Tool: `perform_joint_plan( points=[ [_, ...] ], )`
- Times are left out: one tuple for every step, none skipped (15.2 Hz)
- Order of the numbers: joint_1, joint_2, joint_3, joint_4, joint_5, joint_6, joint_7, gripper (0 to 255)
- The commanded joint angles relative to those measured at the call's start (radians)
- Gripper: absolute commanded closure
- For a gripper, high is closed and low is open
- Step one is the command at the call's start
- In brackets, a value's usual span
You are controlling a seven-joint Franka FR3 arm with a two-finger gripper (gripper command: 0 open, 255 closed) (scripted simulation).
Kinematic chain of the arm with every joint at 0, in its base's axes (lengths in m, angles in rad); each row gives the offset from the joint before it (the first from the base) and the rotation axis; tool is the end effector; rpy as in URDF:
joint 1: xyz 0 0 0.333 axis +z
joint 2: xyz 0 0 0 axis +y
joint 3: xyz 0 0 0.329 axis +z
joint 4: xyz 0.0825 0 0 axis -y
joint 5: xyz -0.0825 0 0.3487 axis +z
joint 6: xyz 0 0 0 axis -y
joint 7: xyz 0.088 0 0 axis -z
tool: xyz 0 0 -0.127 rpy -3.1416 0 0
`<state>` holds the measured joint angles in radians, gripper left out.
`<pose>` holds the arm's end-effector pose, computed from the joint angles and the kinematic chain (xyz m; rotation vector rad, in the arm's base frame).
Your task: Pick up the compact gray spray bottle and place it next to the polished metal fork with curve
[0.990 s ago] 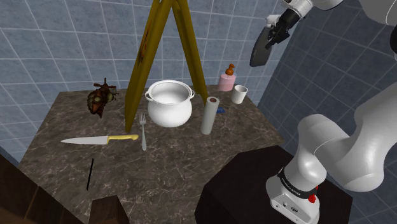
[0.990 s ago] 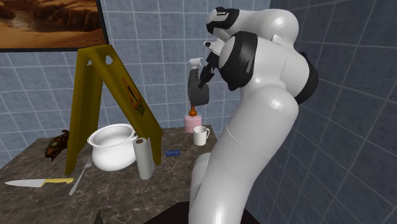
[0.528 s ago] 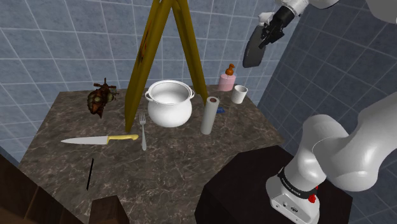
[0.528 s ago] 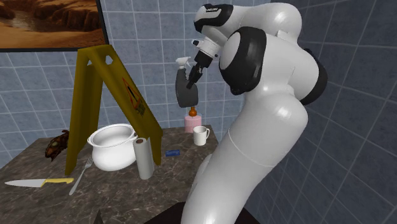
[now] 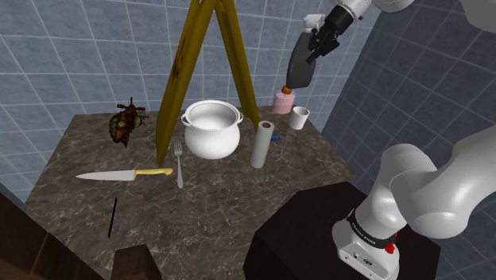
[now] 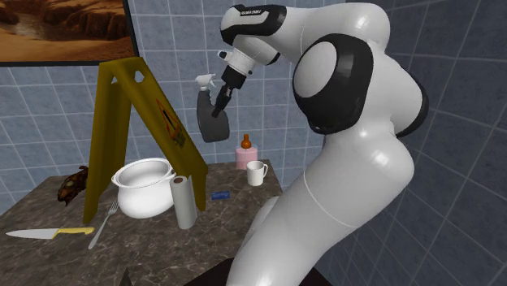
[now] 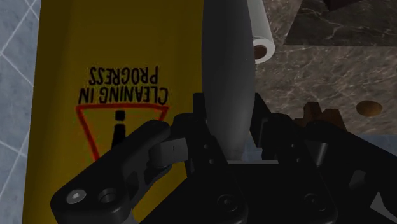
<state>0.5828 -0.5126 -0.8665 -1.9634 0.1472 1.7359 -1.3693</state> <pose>0.3900 -0.1810 0.6086 -2.3599 -1.4704 -0.6548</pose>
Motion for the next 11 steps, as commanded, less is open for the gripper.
perform_joint_plan(
  points=[
    [-0.008,-0.018,0.059,-0.046,0.002,0.039,0.048,255],
    [-0.009,-0.024,0.084,-0.063,0.004,0.055,0.070,255],
    [-0.009,-0.029,0.108,-0.079,0.007,0.071,0.092,255],
    [-0.008,-0.033,0.131,-0.094,0.010,0.086,0.114,255],
    [-0.006,-0.036,0.154,-0.108,0.014,0.102,0.135,255],
    [-0.003,-0.038,0.175,-0.120,0.018,0.118,0.155,255],
    [0.001,-0.039,0.196,-0.131,0.022,0.133,0.176,255],
    [0.005,-0.038,0.217,-0.141,0.027,0.148,0.196,255],
    [0.010,-0.036,0.237,-0.150,0.032,0.164,0.216,255],
    [0.016,-0.034,0.256,-0.158,0.038,0.179,0.236,255],
    [0.022,-0.030,0.275,-0.164,0.043,0.194,0.255,255]
  ],
)
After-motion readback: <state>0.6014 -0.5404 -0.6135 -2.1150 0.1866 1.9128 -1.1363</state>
